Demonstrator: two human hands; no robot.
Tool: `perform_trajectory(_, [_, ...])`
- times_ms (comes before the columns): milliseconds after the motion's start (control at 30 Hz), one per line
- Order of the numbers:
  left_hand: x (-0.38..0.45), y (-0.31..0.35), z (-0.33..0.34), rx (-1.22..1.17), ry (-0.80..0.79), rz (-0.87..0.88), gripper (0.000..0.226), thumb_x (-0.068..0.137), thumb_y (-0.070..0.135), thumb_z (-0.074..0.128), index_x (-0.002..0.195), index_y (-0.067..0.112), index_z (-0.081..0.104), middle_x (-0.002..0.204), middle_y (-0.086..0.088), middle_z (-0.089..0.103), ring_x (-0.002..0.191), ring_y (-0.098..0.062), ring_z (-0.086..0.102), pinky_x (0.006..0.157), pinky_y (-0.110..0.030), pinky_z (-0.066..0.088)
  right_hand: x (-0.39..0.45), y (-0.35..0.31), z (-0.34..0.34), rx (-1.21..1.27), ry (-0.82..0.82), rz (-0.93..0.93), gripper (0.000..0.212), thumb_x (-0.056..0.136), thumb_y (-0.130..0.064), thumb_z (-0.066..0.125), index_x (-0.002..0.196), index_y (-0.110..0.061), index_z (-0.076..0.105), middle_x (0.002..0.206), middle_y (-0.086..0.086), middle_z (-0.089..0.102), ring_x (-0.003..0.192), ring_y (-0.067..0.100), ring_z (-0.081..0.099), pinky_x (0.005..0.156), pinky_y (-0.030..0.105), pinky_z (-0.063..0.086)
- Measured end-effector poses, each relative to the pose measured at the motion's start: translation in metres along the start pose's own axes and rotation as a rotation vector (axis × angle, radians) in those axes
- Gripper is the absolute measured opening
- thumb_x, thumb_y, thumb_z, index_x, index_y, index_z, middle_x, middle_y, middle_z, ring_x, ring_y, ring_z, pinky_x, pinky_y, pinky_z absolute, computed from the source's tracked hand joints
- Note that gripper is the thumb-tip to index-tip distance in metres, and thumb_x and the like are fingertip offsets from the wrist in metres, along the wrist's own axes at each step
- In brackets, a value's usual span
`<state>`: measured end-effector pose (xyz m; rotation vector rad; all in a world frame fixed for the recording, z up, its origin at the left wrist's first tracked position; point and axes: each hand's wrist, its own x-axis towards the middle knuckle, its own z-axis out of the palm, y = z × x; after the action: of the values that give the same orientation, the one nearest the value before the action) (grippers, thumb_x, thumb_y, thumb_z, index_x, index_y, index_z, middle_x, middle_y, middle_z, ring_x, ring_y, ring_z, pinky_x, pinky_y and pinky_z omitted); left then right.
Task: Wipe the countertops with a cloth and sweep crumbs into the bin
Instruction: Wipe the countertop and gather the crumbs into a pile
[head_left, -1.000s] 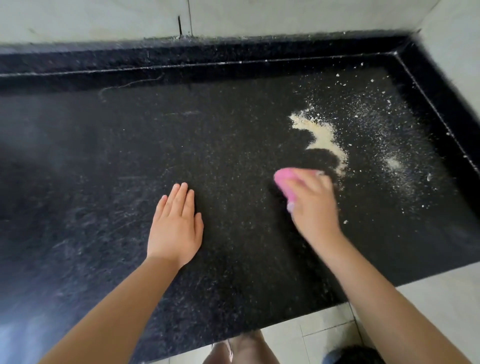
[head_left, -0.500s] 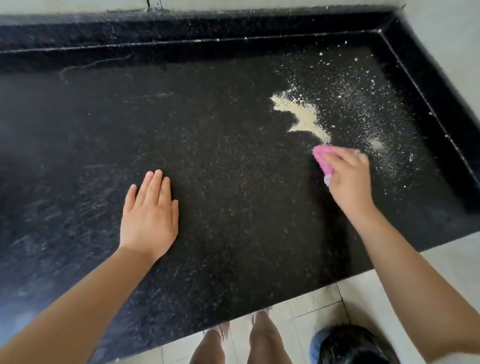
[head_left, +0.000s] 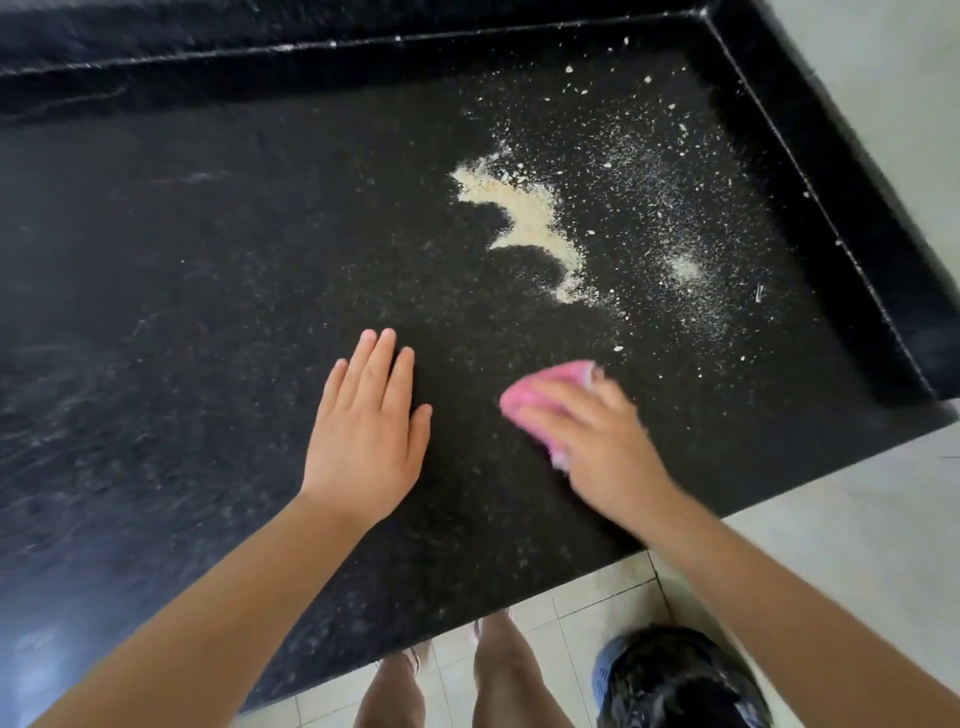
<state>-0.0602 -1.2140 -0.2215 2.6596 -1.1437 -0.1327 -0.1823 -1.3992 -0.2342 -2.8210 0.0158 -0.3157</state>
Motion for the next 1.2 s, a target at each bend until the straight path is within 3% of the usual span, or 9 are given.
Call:
perform_trajectory(133, [0.013, 0.016, 0.006, 0.024, -0.034, -0.035, 0.050, 0.085, 0.025, 0.043, 0.119, -0.010, 0.053, 0.127, -0.029, 0.050, 0.119, -0.044, 0.045, 0.094, -0.053, 0.024, 0.044, 0.058, -0.018, -0.054, 0.092, 0.145, 0.038, 0.073, 0.000, 0.049, 0.103, -0.018, 0.064, 0.107, 0.007, 0.066, 0.086, 0.041, 0.058, 0.072, 0.024, 0.026])
perform_trajectory(267, [0.026, 0.031, 0.007, 0.003, -0.022, -0.075, 0.057, 0.088, 0.030, 0.029, 0.123, -0.011, 0.048, 0.131, -0.030, 0.045, 0.124, -0.044, 0.039, 0.098, -0.049, 0.021, 0.046, 0.043, -0.044, 0.027, 0.225, 0.045, 0.035, 0.072, -0.001, 0.047, 0.098, -0.012, 0.067, 0.108, 0.005, 0.065, 0.088, 0.035, 0.055, 0.084, 0.016, 0.026])
perform_trajectory(367, [0.038, 0.041, 0.009, -0.054, -0.024, -0.127, 0.052, 0.094, 0.027, 0.036, 0.132, -0.008, 0.038, 0.142, -0.027, 0.031, 0.135, -0.039, 0.024, 0.106, -0.044, 0.013, 0.005, 0.011, -0.031, 0.119, 0.064, -0.111, 0.044, 0.069, 0.006, 0.050, 0.103, -0.019, 0.064, 0.112, -0.003, 0.061, 0.093, 0.028, 0.049, 0.077, 0.033, 0.040])
perform_trajectory(467, [0.050, 0.047, 0.013, -0.075, -0.033, -0.166, 0.053, 0.096, 0.023, 0.038, 0.140, -0.002, 0.024, 0.151, -0.019, 0.015, 0.141, -0.030, 0.006, 0.112, -0.039, 0.003, -0.036, 0.008, -0.015, 0.016, -0.039, -0.186, 0.047, 0.072, -0.001, 0.043, 0.110, -0.026, 0.055, 0.122, -0.005, 0.046, 0.092, 0.023, 0.041, 0.068, 0.031, 0.038])
perform_trajectory(667, [0.063, 0.055, 0.014, -0.099, -0.043, -0.237, 0.055, 0.096, 0.025, 0.035, 0.142, -0.001, 0.019, 0.152, -0.016, 0.010, 0.142, -0.026, 0.000, 0.113, -0.036, -0.001, -0.016, 0.097, -0.031, 0.026, -0.003, -0.032, 0.042, 0.076, -0.007, 0.044, 0.110, -0.032, 0.049, 0.120, -0.009, 0.046, 0.092, 0.036, 0.056, 0.079, 0.034, 0.034])
perform_trajectory(867, [0.071, 0.076, 0.021, -0.142, -0.027, -0.296, 0.055, 0.096, 0.025, 0.035, 0.142, -0.001, 0.018, 0.152, -0.016, 0.010, 0.142, -0.026, 0.001, 0.113, -0.036, -0.002, 0.039, 0.110, -0.064, 0.007, 0.173, -0.050, 0.028, 0.078, 0.000, 0.044, 0.090, -0.003, 0.070, 0.101, 0.012, 0.067, 0.079, 0.031, 0.052, 0.078, 0.027, 0.032])
perform_trajectory(933, [0.074, 0.078, 0.023, -0.124, -0.033, -0.319, 0.056, 0.096, 0.026, 0.034, 0.142, -0.002, 0.017, 0.152, -0.016, 0.009, 0.142, -0.026, 0.000, 0.113, -0.037, -0.002, 0.025, 0.097, -0.069, 0.059, 0.184, -0.133, 0.029, 0.078, 0.003, 0.049, 0.097, -0.009, 0.068, 0.110, 0.004, 0.061, 0.090, 0.025, 0.050, 0.080, 0.028, 0.033])
perform_trajectory(1100, [0.075, 0.080, 0.029, -0.062, -0.048, -0.340, 0.056, 0.096, 0.026, 0.034, 0.141, -0.004, 0.019, 0.152, -0.018, 0.011, 0.141, -0.028, 0.002, 0.113, -0.039, -0.001, -0.043, 0.082, -0.042, 0.087, -0.051, -0.214, 0.044, 0.078, 0.002, 0.045, 0.111, -0.026, 0.051, 0.121, -0.007, 0.050, 0.089, 0.021, 0.042, 0.072, 0.038, 0.043])
perform_trajectory(1200, [0.075, 0.082, 0.029, -0.050, -0.049, -0.345, 0.056, 0.096, 0.026, 0.034, 0.141, -0.003, 0.019, 0.152, -0.018, 0.011, 0.141, -0.027, 0.003, 0.113, -0.038, -0.001, -0.037, 0.100, -0.035, 0.035, -0.004, -0.139, 0.045, 0.074, -0.002, 0.041, 0.109, -0.028, 0.049, 0.118, -0.009, 0.045, 0.090, 0.018, 0.038, 0.078, 0.026, 0.032])
